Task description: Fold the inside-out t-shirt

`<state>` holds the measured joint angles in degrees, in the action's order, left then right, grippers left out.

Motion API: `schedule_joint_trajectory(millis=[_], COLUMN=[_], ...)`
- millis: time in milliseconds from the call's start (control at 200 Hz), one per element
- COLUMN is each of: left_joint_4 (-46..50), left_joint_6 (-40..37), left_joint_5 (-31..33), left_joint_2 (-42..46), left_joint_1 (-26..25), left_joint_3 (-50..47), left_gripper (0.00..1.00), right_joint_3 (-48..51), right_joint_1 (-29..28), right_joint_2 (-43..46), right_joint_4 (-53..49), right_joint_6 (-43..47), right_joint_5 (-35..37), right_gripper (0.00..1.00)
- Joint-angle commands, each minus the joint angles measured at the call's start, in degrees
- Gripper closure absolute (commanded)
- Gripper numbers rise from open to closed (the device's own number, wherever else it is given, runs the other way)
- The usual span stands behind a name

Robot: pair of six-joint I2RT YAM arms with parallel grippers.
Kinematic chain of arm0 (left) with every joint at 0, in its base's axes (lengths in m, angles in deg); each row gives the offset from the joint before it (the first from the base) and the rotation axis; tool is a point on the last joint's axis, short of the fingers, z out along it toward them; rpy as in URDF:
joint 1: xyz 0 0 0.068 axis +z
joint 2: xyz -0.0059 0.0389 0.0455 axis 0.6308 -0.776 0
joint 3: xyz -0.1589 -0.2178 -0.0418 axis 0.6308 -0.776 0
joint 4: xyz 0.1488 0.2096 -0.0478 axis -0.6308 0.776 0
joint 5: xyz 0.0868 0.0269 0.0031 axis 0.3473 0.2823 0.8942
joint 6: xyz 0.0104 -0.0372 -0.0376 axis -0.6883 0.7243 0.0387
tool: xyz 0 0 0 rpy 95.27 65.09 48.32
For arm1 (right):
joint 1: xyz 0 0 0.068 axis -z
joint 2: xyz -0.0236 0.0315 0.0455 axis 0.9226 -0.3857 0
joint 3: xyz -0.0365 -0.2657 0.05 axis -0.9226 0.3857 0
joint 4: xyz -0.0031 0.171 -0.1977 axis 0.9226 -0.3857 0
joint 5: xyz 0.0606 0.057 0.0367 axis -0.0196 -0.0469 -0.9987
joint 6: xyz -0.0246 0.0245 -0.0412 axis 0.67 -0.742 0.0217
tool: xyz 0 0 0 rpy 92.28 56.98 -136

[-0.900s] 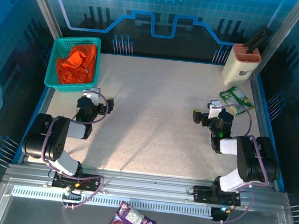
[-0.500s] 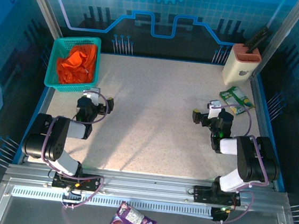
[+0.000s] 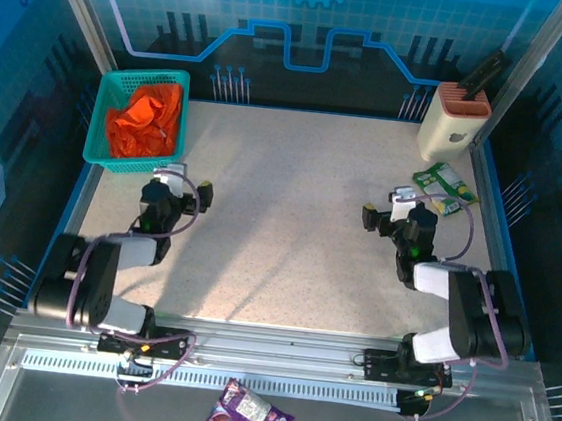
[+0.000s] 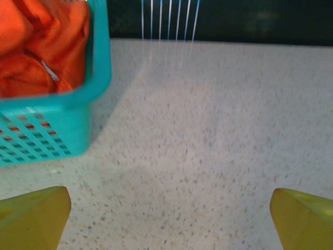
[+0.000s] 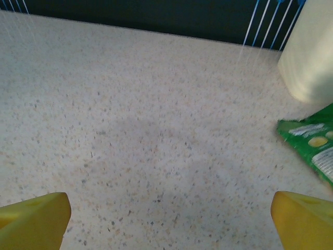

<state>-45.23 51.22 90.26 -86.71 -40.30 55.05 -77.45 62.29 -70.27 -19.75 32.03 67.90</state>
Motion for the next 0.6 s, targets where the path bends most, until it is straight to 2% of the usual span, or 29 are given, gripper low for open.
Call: schedule_joint_trajectory(millis=[0,85,170,285,365,595], left_joint_4=[16.7,28.43,37.72,52.65,58.18,73.0], left_joint_6=[2.33,5.2,7.42,12.0,13.77,15.46], left_joint_5=[5.3,10.49,13.78,13.58,11.56,10.02], left_joint_2=[8.98,11.98,10.71,2.41,-4.49,-27.4], left_joint_1=[-0.39,-0.39,0.15,3.22,5.64,11.02], left_joint_3=[5.38,11.96,20.0,34.37,42.99,69.68], left_gripper=[0.01,0.01,0.01,0.01,0.01,0.03], right_joint_3=[-6.0,-10.77,-17.47,-24.57,-28.45,-30.95], right_joint_1=[-1.45,-2.14,-2.45,-3.26,-4.07,-6.53], right_joint_2=[6.64,9.46,9.85,8.5,7.81,8.3], right_joint_4=[-10.98,-18.92,-27.65,-36.46,-40.68,-43.2], right_joint_6=[1.94,1.25,-1.58,-4.04,-5.09,-6.85], right_joint_5=[2.23,1.19,-0.77,-3.14,-3.66,-4.92], right_gripper=[0.0,0.0,0.0,0.03,0.05,0.06])
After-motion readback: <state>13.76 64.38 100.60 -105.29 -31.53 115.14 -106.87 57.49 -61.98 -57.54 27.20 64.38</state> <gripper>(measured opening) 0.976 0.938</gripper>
